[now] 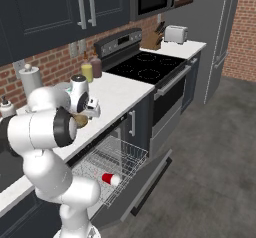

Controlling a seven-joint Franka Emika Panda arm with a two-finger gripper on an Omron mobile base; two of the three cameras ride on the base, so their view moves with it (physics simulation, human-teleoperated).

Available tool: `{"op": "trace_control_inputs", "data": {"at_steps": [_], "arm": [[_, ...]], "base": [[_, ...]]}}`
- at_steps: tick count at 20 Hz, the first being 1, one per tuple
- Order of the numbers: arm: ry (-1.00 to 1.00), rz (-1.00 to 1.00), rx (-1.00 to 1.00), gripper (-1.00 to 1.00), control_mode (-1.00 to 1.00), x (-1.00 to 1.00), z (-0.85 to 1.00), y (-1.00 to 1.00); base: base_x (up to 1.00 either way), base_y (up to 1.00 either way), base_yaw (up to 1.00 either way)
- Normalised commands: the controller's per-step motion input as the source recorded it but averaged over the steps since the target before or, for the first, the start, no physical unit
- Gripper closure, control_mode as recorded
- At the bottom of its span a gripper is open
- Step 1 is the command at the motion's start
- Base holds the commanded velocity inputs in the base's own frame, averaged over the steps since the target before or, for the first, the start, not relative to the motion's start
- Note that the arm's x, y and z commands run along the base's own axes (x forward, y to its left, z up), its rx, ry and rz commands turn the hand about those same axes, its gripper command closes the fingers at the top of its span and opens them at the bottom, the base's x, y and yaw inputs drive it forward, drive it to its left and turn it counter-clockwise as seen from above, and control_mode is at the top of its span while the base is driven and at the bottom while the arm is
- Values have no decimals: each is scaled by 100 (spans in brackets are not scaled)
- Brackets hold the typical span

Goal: Pick up the cup and bowl from the counter, place them in the dishwasher, and close the dishwasher door.

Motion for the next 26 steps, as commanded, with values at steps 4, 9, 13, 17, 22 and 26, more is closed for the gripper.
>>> {"op": "trace_control_inputs", "data": {"at_steps": [4,9,13,17,22,26], "arm": [[6,0,0,-100,-100,19,-33,22],[3,0,0,-100,-100,16,-34,8],[0,0,0,-100,-100,27,-19,1],[0,0,0,-100,-100,33,-27,2],[0,0,0,-100,-100,41,-33,17],[0,0,0,-100,-100,26,-36,16]], "base": [[0,0,0],[0,0,0],[0,0,0],[0,0,0],[0,0,0],[0,0,0]]}}
